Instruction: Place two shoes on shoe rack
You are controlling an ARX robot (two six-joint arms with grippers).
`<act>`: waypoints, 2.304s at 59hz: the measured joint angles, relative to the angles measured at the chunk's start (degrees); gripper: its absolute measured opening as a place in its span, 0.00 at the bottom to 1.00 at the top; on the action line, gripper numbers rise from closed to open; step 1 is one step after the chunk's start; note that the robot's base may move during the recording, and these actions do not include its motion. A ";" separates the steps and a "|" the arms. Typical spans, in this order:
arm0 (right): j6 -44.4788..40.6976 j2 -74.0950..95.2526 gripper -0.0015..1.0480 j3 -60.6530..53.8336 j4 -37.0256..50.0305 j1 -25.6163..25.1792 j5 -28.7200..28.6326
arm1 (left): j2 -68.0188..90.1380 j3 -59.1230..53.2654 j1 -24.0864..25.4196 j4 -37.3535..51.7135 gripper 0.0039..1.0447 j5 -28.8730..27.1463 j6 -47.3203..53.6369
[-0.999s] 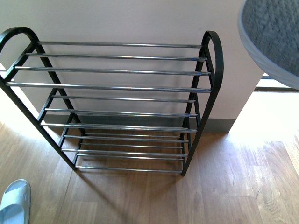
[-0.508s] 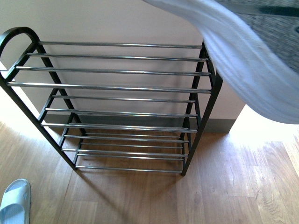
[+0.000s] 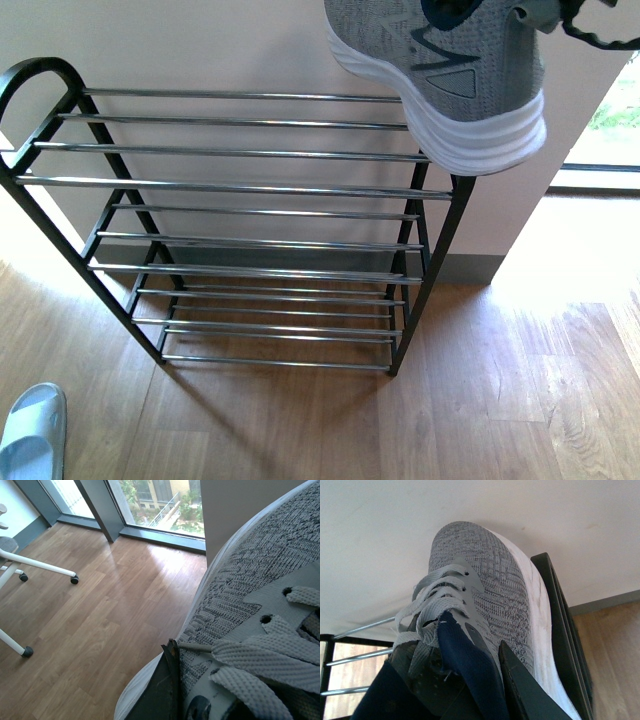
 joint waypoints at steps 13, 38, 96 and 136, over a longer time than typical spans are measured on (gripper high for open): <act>9.11 4.39 0.01 5.01 -3.26 0.48 2.27 | 0.00 0.00 0.00 0.00 0.01 -0.07 0.00; 15.91 5.88 0.01 5.25 -5.73 5.42 1.88 | -0.02 0.00 0.00 0.00 0.01 -0.02 0.00; 31.02 7.32 0.01 6.49 -11.30 1.29 7.78 | -0.02 0.00 0.00 0.00 0.01 -0.02 0.00; -25.14 -22.29 0.76 -16.92 18.97 -3.34 10.05 | -0.02 0.00 0.00 0.00 0.01 -0.07 0.00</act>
